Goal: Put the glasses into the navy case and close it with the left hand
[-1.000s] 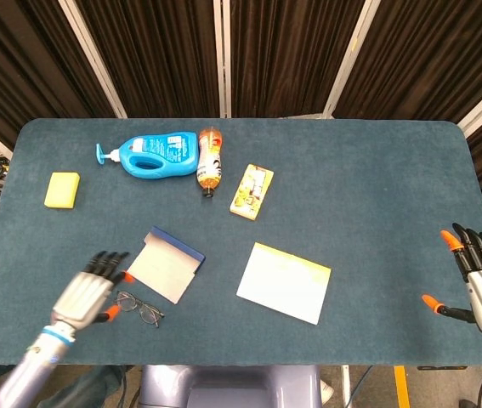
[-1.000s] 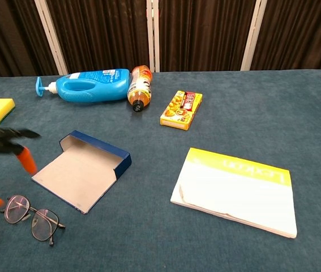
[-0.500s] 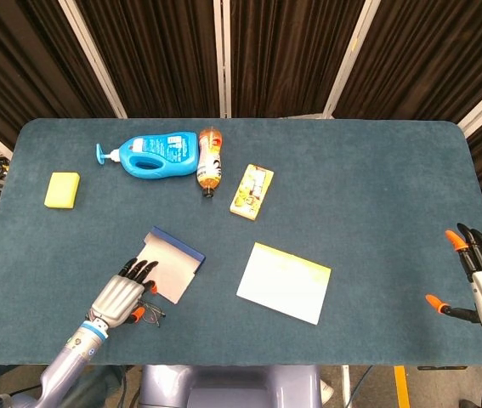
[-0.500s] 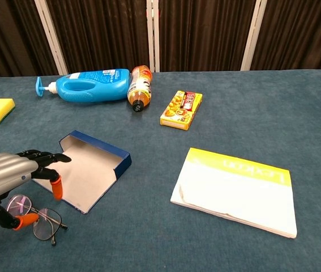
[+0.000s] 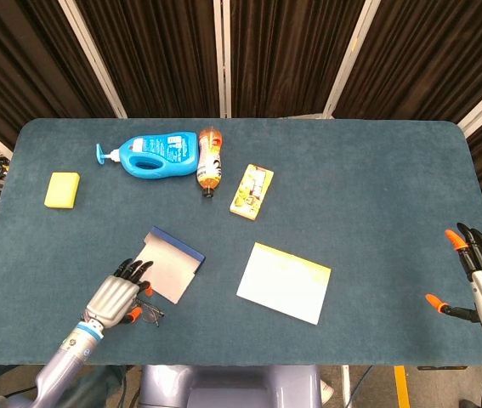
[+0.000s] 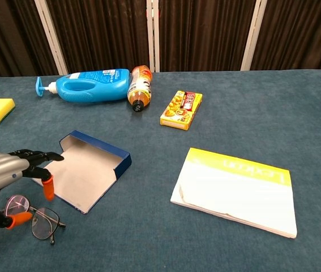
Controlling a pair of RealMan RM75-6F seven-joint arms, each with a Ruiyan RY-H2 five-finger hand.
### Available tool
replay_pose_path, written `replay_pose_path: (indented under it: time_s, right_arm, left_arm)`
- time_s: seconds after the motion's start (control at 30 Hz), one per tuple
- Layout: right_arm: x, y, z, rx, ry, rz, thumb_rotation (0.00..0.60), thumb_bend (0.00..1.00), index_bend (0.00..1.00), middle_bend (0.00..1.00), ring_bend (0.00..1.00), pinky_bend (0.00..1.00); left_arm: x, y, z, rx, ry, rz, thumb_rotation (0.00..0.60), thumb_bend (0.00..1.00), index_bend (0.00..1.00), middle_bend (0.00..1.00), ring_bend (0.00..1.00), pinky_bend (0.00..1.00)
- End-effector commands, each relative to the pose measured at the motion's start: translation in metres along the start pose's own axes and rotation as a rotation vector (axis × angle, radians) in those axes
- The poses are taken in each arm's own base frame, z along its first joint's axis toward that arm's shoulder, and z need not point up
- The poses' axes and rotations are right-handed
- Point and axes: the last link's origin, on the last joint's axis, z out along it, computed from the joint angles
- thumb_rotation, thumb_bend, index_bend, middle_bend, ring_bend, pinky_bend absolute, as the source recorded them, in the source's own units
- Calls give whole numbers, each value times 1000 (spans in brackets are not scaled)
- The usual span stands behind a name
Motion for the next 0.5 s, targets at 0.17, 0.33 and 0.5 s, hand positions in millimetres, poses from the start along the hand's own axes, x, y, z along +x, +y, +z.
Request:
replay_pose_path:
  time_s: [0.17,0.33,0.5]
  right_arm:
    - [0,0,0,0,-2,0,600,0,0,0,0,0]
    - [-1,0,0,0,-3,0,600,0,0,0,0,0]
    - [0,0,0,-1,-2,0,600,0,0,0,0,0]
  left_arm:
    - [1,-3,-6,-6,-14,11,600,386,404,0,0,0]
    - [-2,-3,-2,0,-22,8,600,405,410,0,0,0]
    - [-4,-4,-1,13,-24,8,600,415,424,0,0,0]
